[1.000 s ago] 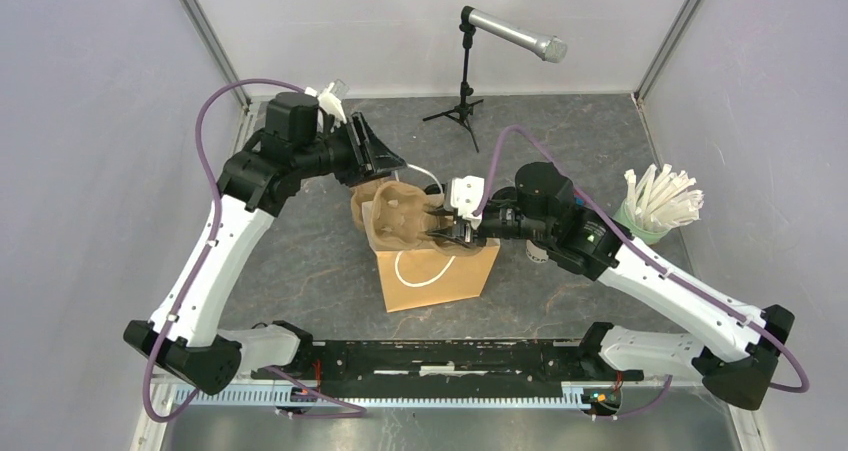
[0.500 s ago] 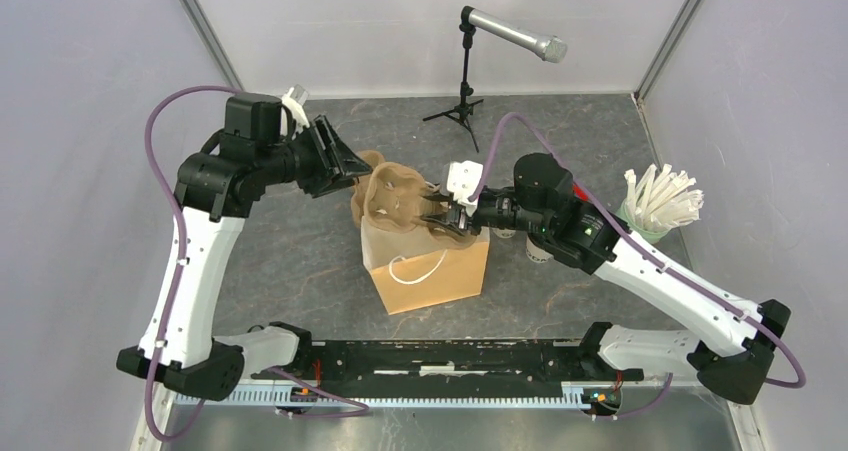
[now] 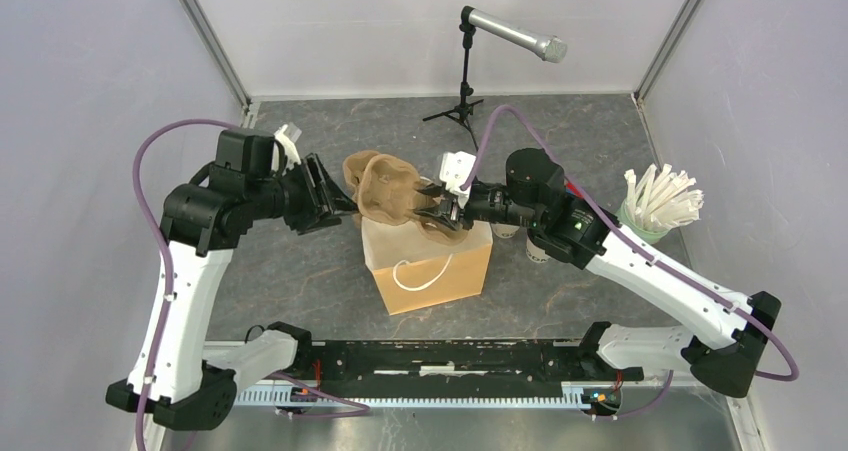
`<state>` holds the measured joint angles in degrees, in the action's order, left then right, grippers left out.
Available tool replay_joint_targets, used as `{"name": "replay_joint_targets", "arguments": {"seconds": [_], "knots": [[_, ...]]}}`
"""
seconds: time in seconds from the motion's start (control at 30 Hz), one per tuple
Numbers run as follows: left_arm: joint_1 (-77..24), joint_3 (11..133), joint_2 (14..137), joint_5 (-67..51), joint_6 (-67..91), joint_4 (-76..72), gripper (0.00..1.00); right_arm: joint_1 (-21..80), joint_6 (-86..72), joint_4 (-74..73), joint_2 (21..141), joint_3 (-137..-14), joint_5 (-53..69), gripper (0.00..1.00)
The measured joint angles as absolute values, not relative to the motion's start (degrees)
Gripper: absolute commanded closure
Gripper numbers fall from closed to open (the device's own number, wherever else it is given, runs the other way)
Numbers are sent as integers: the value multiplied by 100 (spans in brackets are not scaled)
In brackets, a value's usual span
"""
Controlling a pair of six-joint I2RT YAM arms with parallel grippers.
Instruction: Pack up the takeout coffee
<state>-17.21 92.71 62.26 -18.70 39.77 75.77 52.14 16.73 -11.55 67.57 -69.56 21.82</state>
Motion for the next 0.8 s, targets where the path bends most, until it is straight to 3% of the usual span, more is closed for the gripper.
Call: {"name": "replay_joint_targets", "arguments": {"seconds": [0.37,0.47,0.57,0.67,0.8], "knots": [[-1721,7837,5680,-2578,4342,7057,45,5214,1876,-1376,6650,-6823,2261,61],[-1721,7636,5671,-2633,4340,6930,50,5214,1973,-1564,6606,-6777,2327,60],[-1721,7568,5673,-2622,4316,6818,61,5214,2069,-1721,6606,-6775,2349,61],[-1721,7568,5688,-2652,4215,6652,84,5214,2134,-1892,6611,-6775,2370,61],[-1721,7566,5784,-2709,4104,6466,96,5214,2193,-2121,6663,-6820,2414,61]]}}
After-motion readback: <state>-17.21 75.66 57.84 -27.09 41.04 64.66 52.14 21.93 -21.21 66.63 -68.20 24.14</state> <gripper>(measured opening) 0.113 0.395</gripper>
